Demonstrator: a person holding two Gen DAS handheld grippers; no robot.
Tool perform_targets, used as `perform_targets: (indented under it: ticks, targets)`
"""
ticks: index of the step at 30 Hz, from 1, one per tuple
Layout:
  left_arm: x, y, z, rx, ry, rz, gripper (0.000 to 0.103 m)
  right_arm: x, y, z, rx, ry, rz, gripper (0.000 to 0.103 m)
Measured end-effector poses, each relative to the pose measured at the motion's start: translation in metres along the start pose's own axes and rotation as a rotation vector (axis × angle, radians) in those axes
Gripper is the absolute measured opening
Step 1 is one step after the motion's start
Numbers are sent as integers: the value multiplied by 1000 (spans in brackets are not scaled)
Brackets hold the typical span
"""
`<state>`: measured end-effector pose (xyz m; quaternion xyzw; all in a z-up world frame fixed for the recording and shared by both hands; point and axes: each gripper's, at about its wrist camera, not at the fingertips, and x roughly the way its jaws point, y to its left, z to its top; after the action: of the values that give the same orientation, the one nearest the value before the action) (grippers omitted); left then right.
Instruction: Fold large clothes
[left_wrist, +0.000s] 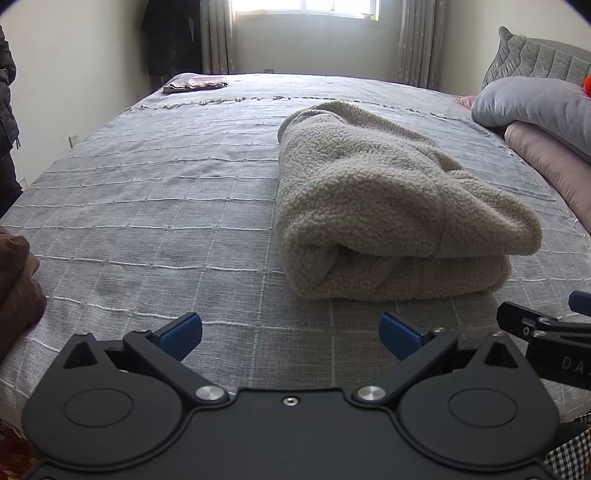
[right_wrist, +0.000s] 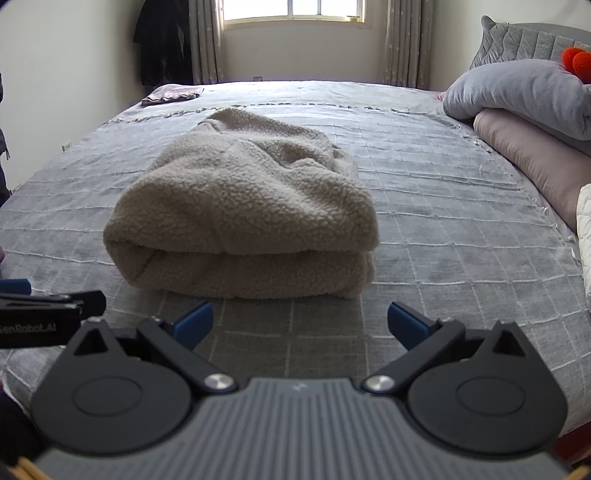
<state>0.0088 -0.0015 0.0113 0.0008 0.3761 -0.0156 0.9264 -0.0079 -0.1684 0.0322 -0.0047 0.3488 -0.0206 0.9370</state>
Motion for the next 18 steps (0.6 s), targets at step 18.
perform_targets:
  ticks: [18]
  targets:
    - [-2, -5, -1, 4, -9, 8, 103, -3, -1, 1, -4, -2, -12, 103]
